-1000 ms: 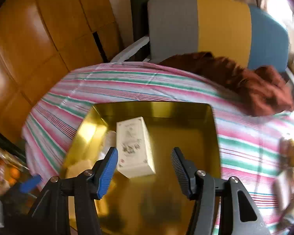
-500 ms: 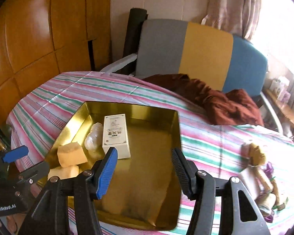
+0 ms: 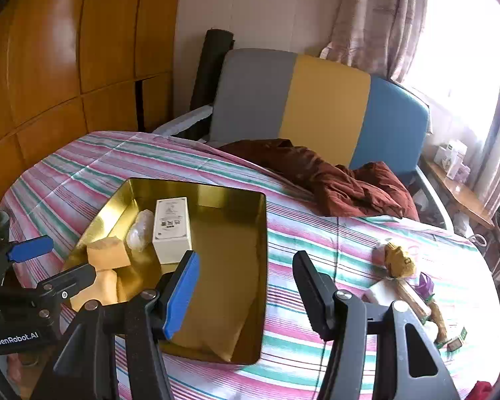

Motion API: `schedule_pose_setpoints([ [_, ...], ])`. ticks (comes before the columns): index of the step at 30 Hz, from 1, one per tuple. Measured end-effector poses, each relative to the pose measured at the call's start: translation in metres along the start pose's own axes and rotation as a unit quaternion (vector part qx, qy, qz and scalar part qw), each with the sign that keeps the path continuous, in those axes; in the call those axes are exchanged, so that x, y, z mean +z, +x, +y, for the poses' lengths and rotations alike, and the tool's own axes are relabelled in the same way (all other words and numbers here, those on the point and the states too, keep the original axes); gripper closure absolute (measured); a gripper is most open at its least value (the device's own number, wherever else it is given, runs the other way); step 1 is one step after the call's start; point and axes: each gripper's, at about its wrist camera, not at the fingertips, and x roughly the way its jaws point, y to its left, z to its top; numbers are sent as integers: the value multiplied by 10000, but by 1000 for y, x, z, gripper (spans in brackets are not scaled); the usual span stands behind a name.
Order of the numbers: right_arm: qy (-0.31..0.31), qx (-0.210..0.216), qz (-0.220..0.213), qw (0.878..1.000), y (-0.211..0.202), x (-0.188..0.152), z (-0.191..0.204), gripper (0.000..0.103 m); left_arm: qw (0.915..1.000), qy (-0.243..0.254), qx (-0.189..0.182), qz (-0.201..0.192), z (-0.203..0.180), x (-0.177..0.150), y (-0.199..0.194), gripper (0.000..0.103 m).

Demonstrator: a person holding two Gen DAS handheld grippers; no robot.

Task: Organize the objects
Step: 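Grasp the green box with the right tool while the left tool reaches the pile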

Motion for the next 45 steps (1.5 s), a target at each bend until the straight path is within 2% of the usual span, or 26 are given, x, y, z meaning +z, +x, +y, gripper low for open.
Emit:
schedule_pose_setpoints([
  [11,251,-278,2,9993,-7,-13,-33,43,9992,336,-209,76,-34,1,5,18],
  [16,382,-373,41,9986,-7,-19,-53,37,9980,523,-317,133,-55,2,10,18],
  [19,529,-471,151,9974,-2,-26,-73,37,9967,684,-416,154,-70,3,13,18],
  [25,1184,-768,678,9877,11,-51,-145,37,9914,1048,-756,193,-106,5,19,18],
  [31,2308,-1175,1257,9577,11,-93,-250,37,9847,1332,-1071,328,-142,3,28,18],
  [34,2915,-1429,1452,9346,2,-118,-303,37,9806,1505,-1209,343,-157,3,30,18],
  [38,3764,-1684,1580,8972,-8,-149,-370,37,9764,1647,-1340,405,-174,3,37,18],
  [42,4294,-1803,1681,8688,-7,-172,-409,37,9741,1702,-1415,463,-186,3,44,18],
  [45,4550,-1807,1739,8545,5,-180,-428,37,9720,1752,-1483,503,-197,3,49,18],
])
